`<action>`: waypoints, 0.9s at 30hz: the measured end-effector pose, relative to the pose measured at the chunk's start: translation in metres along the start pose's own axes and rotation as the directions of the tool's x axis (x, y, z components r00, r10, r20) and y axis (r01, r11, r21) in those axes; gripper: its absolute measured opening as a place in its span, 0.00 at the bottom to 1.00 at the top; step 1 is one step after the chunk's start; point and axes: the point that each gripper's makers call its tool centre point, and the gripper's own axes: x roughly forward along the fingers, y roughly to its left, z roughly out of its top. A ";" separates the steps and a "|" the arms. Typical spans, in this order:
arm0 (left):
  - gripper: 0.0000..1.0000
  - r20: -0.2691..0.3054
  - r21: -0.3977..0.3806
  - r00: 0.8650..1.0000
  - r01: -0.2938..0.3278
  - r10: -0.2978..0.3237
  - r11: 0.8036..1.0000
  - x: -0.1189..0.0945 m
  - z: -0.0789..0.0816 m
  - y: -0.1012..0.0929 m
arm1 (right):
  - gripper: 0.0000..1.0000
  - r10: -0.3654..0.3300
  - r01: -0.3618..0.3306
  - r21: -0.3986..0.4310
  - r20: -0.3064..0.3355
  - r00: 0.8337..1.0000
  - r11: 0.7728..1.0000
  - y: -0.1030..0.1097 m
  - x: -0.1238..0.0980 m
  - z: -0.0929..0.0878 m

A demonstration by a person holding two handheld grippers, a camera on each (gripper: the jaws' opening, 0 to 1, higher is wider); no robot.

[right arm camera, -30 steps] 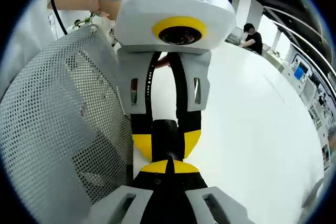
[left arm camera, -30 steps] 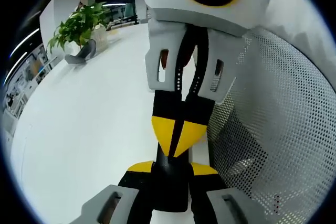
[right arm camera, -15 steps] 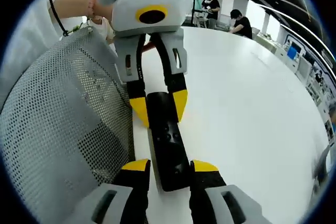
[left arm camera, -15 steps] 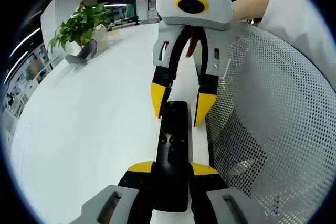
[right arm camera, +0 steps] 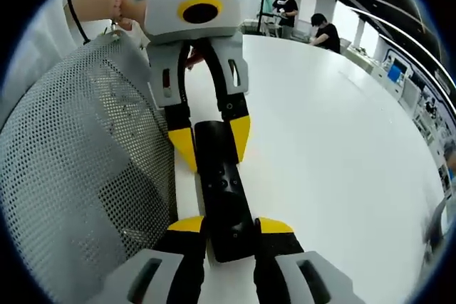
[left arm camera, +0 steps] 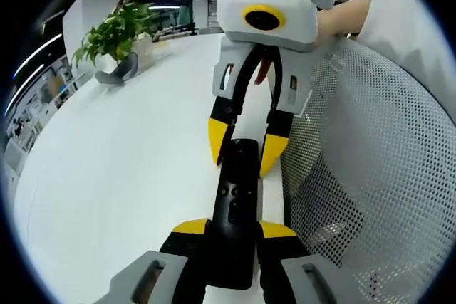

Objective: Press the specified remote control buttons in sequence, fully releasing each button before pressing the next.

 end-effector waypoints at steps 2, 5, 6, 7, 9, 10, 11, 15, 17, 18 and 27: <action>0.25 -0.001 -0.003 1.000 -0.006 0.006 1.000 0.000 0.000 0.000 | 0.23 -0.003 0.003 -0.006 0.003 1.000 1.000 0.000 0.000 0.001; 0.25 0.015 -0.015 1.000 -0.007 0.007 1.000 0.001 0.000 0.001 | 0.23 -0.004 0.004 0.000 0.005 1.000 1.000 -0.001 0.000 0.001; 0.25 0.019 -0.023 1.000 -0.012 0.012 1.000 0.000 0.000 0.001 | 0.23 -0.005 0.005 0.001 0.004 1.000 1.000 -0.001 0.000 0.001; 0.26 0.020 -0.047 1.000 -0.021 0.022 0.999 0.000 0.000 0.001 | 0.23 -0.006 0.006 0.001 0.006 1.000 1.000 -0.001 0.000 0.001; 0.27 0.018 -0.068 0.999 -0.028 0.029 0.997 0.000 0.000 0.001 | 0.23 -0.008 0.008 0.003 0.012 1.000 1.000 0.000 0.000 0.001; 0.28 0.023 -0.083 0.999 -0.023 0.025 0.996 -0.001 0.000 0.001 | 0.23 -0.010 0.010 0.004 0.015 1.000 1.000 0.000 0.000 0.002; 0.29 0.028 -0.116 0.999 -0.019 0.023 0.993 -0.001 0.000 0.001 | 0.23 -0.012 0.012 0.010 0.019 1.000 1.000 0.000 0.000 0.002; 0.40 0.075 -0.239 0.996 -0.027 0.046 0.971 -0.011 -0.002 0.004 | 0.23 -0.015 0.014 0.028 0.031 0.999 0.999 -0.001 0.000 0.002; 0.44 0.119 -0.294 0.990 -0.038 0.076 0.955 -0.021 0.001 0.006 | 0.23 -0.017 0.016 0.033 0.033 0.999 0.999 -0.001 0.001 0.002; 0.48 0.149 -0.330 0.984 -0.042 0.096 0.943 -0.026 0.004 0.008 | 0.23 -0.017 0.016 0.033 0.034 0.999 0.999 -0.001 0.001 0.002; 0.70 0.343 -0.538 0.846 -0.179 0.408 0.823 -0.092 0.026 0.030 | 0.23 -0.020 0.019 0.038 0.039 0.999 0.999 -0.001 0.001 0.002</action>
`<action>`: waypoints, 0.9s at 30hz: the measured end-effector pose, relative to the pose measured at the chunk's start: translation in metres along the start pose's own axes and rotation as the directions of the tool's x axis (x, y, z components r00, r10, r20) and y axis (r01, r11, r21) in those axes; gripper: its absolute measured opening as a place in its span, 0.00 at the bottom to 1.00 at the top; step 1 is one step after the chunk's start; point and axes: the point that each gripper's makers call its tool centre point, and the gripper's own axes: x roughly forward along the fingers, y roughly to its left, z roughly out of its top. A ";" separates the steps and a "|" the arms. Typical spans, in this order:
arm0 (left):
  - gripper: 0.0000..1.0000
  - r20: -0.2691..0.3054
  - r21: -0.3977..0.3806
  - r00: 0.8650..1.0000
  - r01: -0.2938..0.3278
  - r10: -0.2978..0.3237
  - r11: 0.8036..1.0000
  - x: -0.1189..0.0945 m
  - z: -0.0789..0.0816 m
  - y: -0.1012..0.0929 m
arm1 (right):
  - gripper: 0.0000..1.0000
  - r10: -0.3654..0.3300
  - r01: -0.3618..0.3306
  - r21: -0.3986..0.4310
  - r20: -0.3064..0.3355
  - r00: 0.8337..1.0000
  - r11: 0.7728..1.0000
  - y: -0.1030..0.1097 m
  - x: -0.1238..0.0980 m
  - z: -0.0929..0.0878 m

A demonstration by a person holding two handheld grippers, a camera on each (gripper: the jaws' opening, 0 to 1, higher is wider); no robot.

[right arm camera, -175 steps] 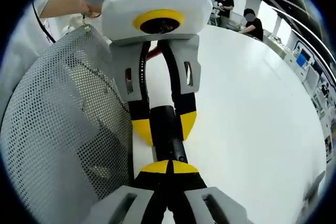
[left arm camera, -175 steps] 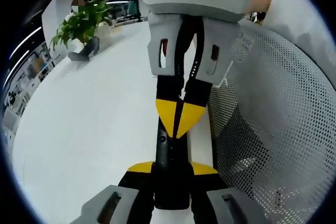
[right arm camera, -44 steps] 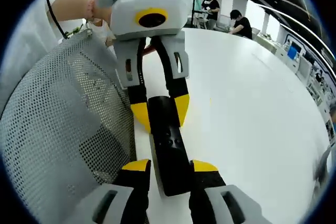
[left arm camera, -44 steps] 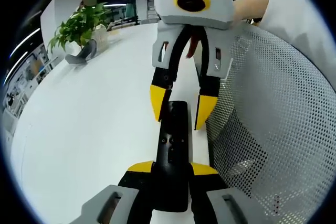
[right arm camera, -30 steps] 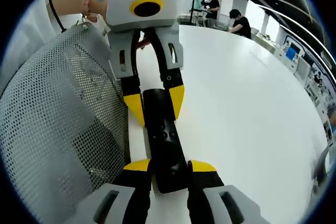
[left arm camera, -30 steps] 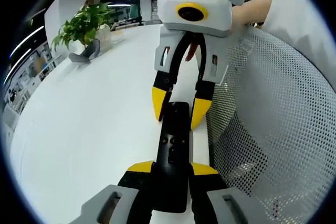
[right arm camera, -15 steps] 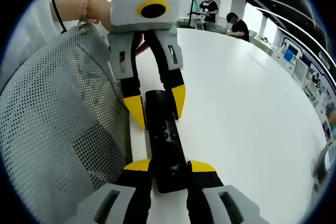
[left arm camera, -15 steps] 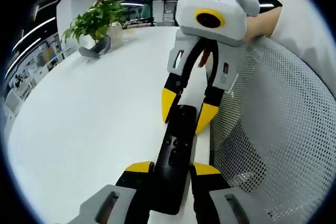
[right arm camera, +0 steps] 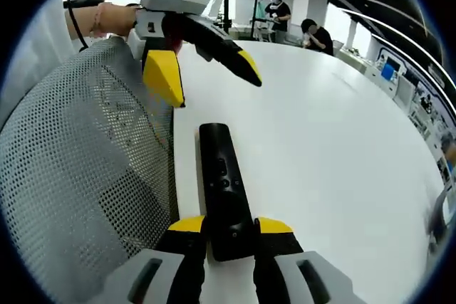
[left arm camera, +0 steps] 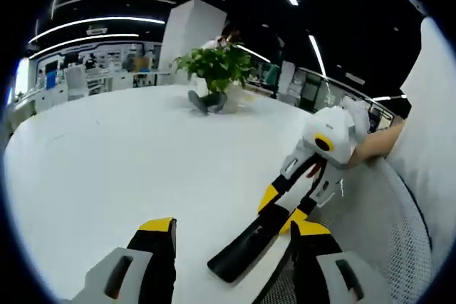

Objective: Press the specified remote control buttons in sequence, fully releasing each button before pressing the next.

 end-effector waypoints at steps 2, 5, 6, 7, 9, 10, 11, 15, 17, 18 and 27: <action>0.75 0.022 0.037 0.999 -0.049 0.048 0.998 -0.007 0.003 0.002 | 0.23 -0.001 0.001 0.001 0.001 1.000 1.000 0.000 0.000 0.001; 0.82 0.022 0.077 0.995 -0.099 0.098 0.992 -0.013 0.002 0.000 | 0.23 -0.002 0.002 0.002 0.003 1.000 1.000 0.000 0.000 0.001; 0.83 0.030 0.086 0.994 -0.109 0.107 0.990 -0.014 0.003 -0.001 | 0.23 -0.003 0.003 0.002 0.004 1.000 1.000 0.000 0.000 0.001; 0.84 0.044 0.087 0.993 -0.111 0.108 0.990 -0.014 0.002 -0.002 | 0.23 -0.003 0.003 0.003 0.004 1.000 1.000 0.000 0.000 0.001; 0.89 0.083 0.058 0.989 -0.129 0.124 0.990 -0.013 0.005 -0.005 | 0.23 -0.003 0.003 0.004 0.004 1.000 1.000 0.000 0.000 0.001; 0.92 0.098 0.052 0.986 -0.138 0.133 0.989 -0.014 0.007 -0.005 | 0.23 -0.004 0.004 0.004 0.005 1.000 1.000 0.000 0.000 0.001; 0.94 0.109 0.051 0.983 -0.156 0.150 0.986 -0.015 0.008 -0.005 | 0.23 -0.004 0.004 0.005 0.005 1.000 1.000 0.000 0.000 0.001; 0.99 0.166 0.098 0.961 -0.240 0.222 0.966 -0.019 0.020 0.002 | 0.23 -0.006 0.006 0.007 0.007 1.000 1.000 0.000 0.000 0.001; 0.99 0.204 0.077 0.949 -0.262 0.242 0.962 -0.022 0.026 0.003 | 0.23 -0.006 0.006 0.006 0.009 1.000 1.000 0.000 0.000 0.001; 0.99 0.218 0.071 0.941 -0.281 0.260 0.957 -0.025 0.028 0.006 | 0.23 -0.006 0.006 0.006 0.009 1.000 1.000 0.000 0.000 0.001; 0.98 0.335 0.124 0.910 -0.301 0.246 0.946 -0.029 0.046 0.000 | 0.23 -0.004 0.004 0.004 0.006 1.000 1.000 0.000 0.000 0.001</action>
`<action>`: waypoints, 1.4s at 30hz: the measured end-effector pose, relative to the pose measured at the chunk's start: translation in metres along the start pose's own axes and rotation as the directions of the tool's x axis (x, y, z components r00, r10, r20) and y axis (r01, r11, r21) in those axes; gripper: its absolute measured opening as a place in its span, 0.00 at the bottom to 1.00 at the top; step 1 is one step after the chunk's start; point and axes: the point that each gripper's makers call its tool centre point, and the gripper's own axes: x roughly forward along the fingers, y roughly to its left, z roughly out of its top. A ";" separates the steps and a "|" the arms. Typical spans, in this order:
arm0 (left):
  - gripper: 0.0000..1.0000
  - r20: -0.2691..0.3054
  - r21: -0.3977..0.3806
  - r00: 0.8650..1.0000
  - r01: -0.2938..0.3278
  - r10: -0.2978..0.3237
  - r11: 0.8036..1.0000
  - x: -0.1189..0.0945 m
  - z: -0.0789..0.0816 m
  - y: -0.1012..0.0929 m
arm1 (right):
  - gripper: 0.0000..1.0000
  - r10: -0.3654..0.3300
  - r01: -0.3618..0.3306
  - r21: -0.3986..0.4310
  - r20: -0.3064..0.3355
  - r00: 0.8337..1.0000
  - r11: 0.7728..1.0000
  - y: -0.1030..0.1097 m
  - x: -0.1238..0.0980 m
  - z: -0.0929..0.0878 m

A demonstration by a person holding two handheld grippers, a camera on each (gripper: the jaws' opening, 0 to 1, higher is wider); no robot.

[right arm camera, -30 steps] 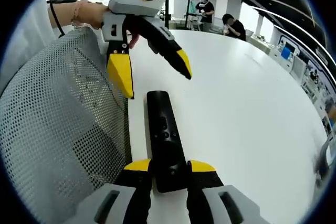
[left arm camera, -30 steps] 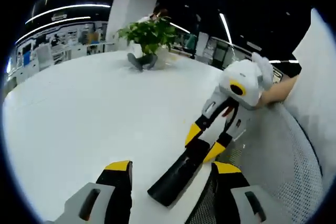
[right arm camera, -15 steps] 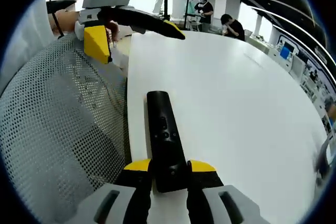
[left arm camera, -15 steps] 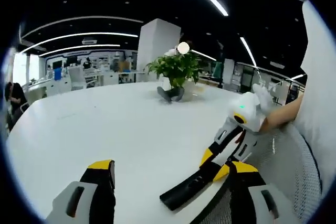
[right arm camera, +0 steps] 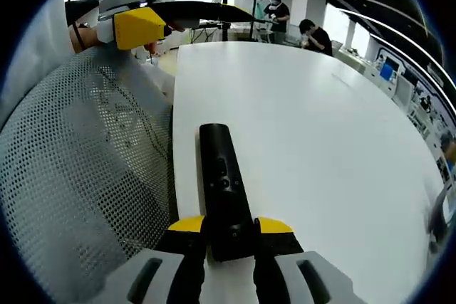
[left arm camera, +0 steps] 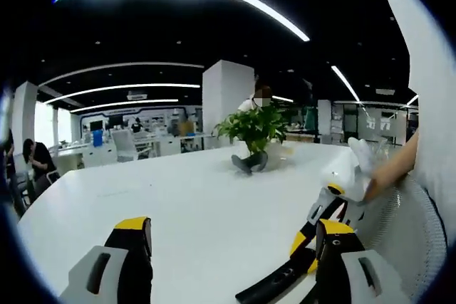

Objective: Press the specified remote control buttons in sequence, fully releasing each button before pressing the next.

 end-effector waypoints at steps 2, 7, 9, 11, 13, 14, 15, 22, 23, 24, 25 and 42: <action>0.97 0.010 -0.026 1.000 -0.027 0.027 0.999 -0.002 0.002 0.006 | 0.23 0.001 -0.001 -0.002 -0.006 1.000 1.000 0.000 0.000 0.000; 0.92 -0.019 -0.066 0.999 -0.050 0.049 0.997 -0.004 -0.002 0.011 | 0.22 0.019 -0.020 -0.018 -0.039 0.999 1.000 -0.001 0.001 0.000; 0.92 -0.023 -0.049 0.998 -0.061 0.060 0.997 -0.004 -0.002 0.012 | 0.22 0.027 -0.029 -0.038 -0.060 0.998 0.999 -0.003 0.001 0.001; 0.93 -0.018 -0.046 0.998 -0.067 0.066 0.997 -0.005 -0.001 0.013 | 0.22 0.023 -0.026 -0.057 -0.061 0.998 0.998 -0.006 0.002 0.002; 0.93 -0.018 -0.053 0.997 -0.073 0.073 0.996 -0.005 -0.002 0.015 | 0.22 0.030 -0.035 -0.064 -0.070 0.997 0.997 -0.013 0.004 0.004; 0.93 -0.022 -0.060 0.997 -0.075 0.074 0.995 -0.005 -0.003 0.016 | 0.22 0.031 -0.036 -0.064 -0.072 0.997 0.997 -0.014 0.004 0.004; 0.93 -0.021 -0.065 0.997 -0.077 0.076 0.995 -0.006 -0.003 0.017 | 0.22 0.032 -0.037 -0.067 -0.077 0.997 0.997 -0.018 0.006 0.005; 0.93 -0.016 -0.082 0.996 -0.092 0.091 0.992 -0.007 -0.002 0.020 | 0.22 0.038 -0.042 -0.048 -0.091 0.995 0.998 -0.042 0.009 0.008; 0.93 -0.015 -0.084 0.996 -0.092 0.091 0.992 -0.007 -0.002 0.020 | 0.22 0.038 -0.042 -0.042 -0.090 0.995 0.998 -0.044 0.009 0.008; 0.93 -0.016 -0.085 0.996 -0.094 0.092 0.992 -0.006 -0.002 0.020 | 0.22 0.039 -0.042 -0.037 -0.090 0.995 0.998 -0.048 0.009 0.008; 0.93 -0.016 -0.085 0.995 -0.095 0.094 0.992 -0.006 -0.002 0.020 | 0.22 0.039 -0.042 -0.034 -0.090 0.995 0.999 -0.050 0.009 0.008; 0.92 0.010 -0.103 0.995 -0.101 0.102 0.990 -0.008 0.003 0.022 | 0.22 0.059 -0.068 -0.053 -0.148 0.987 0.996 -0.091 0.014 0.011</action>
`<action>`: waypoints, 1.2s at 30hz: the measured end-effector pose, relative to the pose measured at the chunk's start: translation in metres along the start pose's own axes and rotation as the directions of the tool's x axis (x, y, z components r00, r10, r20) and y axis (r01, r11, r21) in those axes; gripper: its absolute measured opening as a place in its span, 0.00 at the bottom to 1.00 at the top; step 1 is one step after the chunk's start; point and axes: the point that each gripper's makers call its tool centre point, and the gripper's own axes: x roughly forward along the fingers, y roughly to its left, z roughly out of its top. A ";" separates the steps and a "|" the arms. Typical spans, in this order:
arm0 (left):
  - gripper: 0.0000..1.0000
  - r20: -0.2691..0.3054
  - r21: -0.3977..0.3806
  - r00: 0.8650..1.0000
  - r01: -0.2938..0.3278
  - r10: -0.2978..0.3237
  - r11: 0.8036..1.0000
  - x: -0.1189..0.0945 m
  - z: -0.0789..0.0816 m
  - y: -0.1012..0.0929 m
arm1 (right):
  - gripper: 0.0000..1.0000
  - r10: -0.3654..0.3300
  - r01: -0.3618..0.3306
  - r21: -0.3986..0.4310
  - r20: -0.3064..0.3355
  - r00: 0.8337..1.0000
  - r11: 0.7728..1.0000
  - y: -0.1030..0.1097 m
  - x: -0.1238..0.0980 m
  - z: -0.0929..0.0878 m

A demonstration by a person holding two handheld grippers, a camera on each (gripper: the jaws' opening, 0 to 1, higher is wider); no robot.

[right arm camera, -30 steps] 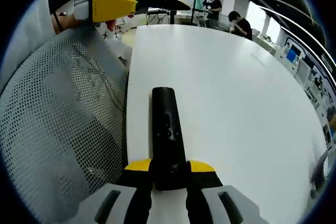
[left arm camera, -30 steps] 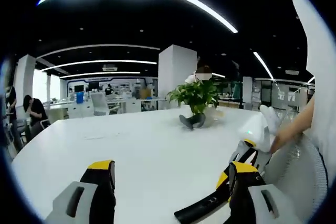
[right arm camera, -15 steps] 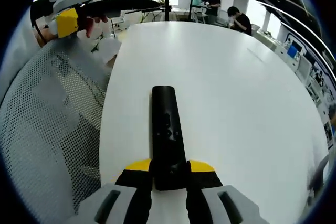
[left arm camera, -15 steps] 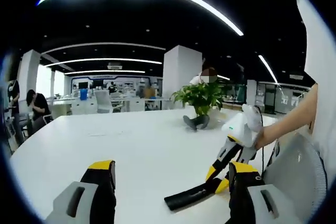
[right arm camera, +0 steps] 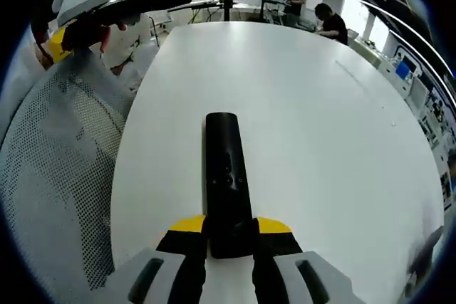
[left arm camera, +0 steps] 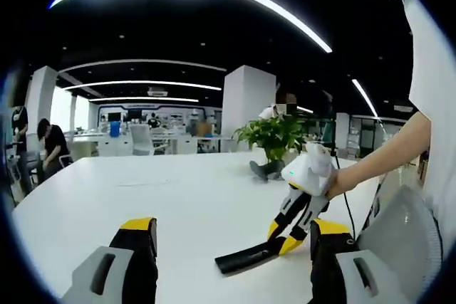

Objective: Press the specified remote control buttons in sequence, fully releasing each button before pressing the next.

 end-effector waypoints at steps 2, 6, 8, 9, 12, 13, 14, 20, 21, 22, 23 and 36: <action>0.92 0.003 -0.004 1.000 0.000 0.000 1.000 0.000 0.000 0.000 | 0.22 -0.001 0.001 -0.003 -0.005 1.000 1.000 -0.004 0.000 0.000; 0.92 -0.004 -0.005 1.000 0.000 0.000 1.000 0.000 -0.001 0.000 | 0.22 0.002 -0.002 -0.015 -0.020 1.000 1.000 -0.011 0.001 0.000; 0.92 -0.005 -0.003 1.000 -0.001 0.001 1.000 0.000 -0.001 0.000 | 0.22 0.004 -0.004 -0.017 -0.025 1.000 1.000 -0.015 0.001 0.001; 0.92 -0.007 -0.003 1.000 -0.002 0.002 1.000 0.000 -0.001 0.001 | 0.22 0.003 -0.003 -0.019 -0.027 1.000 1.000 -0.017 0.001 0.001; 0.92 -0.005 -0.005 1.000 -0.001 0.001 1.000 0.000 -0.001 0.000 | 0.22 0.004 -0.004 -0.015 -0.033 0.999 1.000 -0.023 0.001 0.001; 0.92 -0.006 -0.005 1.000 -0.001 0.001 1.000 0.000 -0.001 0.000 | 0.22 0.005 -0.005 -0.014 -0.034 0.999 1.000 -0.024 0.001 0.002; 0.92 -0.009 -0.007 1.000 -0.001 0.001 1.000 0.000 -0.002 0.000 | 0.22 0.005 -0.005 -0.014 -0.036 0.999 1.000 -0.026 0.002 0.002; 0.92 -0.014 -0.009 1.000 0.002 -0.002 1.000 0.000 -0.003 0.000 | 0.22 0.006 -0.008 -0.029 -0.049 0.999 1.000 -0.037 0.002 0.003; 0.92 -0.015 -0.009 1.000 0.002 -0.003 1.000 0.000 -0.003 0.000 | 0.22 0.007 -0.008 -0.029 -0.053 0.999 1.000 -0.040 0.002 0.003; 0.92 -0.015 -0.008 1.000 0.003 -0.003 1.000 0.000 -0.003 0.000 | 0.22 0.007 -0.009 -0.031 -0.056 0.998 0.999 -0.041 0.002 0.003; 0.92 -0.016 -0.008 1.000 0.002 -0.003 1.000 0.000 -0.003 0.000 | 0.22 0.008 -0.010 -0.032 -0.061 0.998 0.999 -0.044 0.002 0.003; 0.91 -0.028 -0.009 1.000 0.005 -0.006 1.000 0.000 -0.006 0.000 | 0.22 0.019 -0.023 -0.043 -0.092 0.996 0.999 -0.069 0.004 0.005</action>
